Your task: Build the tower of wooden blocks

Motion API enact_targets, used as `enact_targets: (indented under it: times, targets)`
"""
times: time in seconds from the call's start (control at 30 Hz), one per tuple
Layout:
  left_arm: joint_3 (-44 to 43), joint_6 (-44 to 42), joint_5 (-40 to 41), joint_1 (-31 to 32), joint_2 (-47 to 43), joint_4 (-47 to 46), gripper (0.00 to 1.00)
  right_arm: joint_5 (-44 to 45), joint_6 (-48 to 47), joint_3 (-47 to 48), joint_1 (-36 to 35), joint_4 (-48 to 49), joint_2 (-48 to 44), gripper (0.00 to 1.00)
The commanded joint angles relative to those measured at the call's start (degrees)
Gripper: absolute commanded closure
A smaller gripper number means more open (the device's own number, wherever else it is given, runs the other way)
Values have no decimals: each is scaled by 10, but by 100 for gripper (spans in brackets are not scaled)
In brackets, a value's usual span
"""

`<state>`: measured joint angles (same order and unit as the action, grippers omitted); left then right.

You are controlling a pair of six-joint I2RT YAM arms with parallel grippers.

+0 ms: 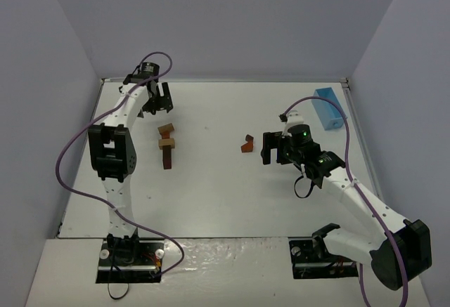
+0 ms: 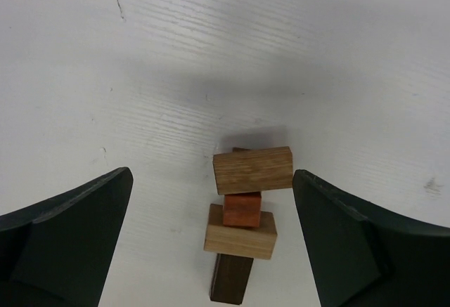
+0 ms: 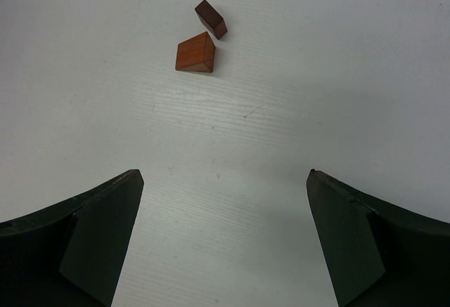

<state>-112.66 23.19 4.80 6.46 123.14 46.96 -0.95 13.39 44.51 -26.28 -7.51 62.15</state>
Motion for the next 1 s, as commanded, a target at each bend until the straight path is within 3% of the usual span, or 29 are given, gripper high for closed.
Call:
enact_targets:
  times: [0.0,0.27,0.73,0.97]
  targets:
    - [14,94,31,18,-70,-2,3,2,-2,5,2,30,1,0]
    - [26,149,14,25,-42,-3,3,0,-1,-5,2,31,-13,0]
    - [23,132,-11,25,10,-2,3,2,0,-14,2,32,-23,0]
    - [29,128,-11,25,19,-2,11,1,-1,-14,2,32,-20,0]
